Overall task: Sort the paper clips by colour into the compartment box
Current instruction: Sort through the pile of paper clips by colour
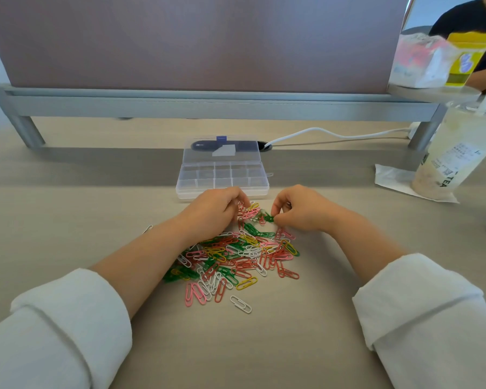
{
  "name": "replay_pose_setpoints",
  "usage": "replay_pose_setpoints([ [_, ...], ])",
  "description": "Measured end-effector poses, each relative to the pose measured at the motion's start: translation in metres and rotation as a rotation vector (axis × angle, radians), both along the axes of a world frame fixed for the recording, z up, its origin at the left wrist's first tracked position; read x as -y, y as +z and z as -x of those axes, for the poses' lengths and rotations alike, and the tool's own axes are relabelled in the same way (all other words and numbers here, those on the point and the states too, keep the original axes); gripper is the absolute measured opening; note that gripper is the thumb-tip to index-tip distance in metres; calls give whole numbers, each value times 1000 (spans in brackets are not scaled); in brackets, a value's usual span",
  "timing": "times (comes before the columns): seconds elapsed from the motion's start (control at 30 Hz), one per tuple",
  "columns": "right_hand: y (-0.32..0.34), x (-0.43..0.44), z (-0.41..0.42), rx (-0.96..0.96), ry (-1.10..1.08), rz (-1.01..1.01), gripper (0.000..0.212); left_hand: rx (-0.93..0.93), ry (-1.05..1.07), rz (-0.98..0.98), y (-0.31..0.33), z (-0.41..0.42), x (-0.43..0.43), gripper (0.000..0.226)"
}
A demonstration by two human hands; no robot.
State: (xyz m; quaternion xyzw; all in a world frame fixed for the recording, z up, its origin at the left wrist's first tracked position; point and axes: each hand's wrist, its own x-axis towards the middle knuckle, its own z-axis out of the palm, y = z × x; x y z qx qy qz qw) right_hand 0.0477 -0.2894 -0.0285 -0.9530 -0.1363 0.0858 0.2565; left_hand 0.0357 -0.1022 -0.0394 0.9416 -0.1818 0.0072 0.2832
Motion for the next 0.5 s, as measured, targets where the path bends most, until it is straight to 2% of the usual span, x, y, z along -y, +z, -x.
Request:
replay_pose_setpoints([
  [0.2, -3, 1, -4, 30, -58, -14, 6, -27, 11, 13, 1, 1, 3, 24],
  [0.3, -3, 1, -4, 29, -78, -92, 13, 7, -10, -36, 3, 2, 4, 27],
  [0.4, -3, 1, -4, 45, -105, -133, 16, 93, -36, -128, 3, 1, 8, 40],
  [0.5, -3, 1, -5, 46, -108, -152, 16, 177, -60, -269, 1, -3, 15, 42],
])
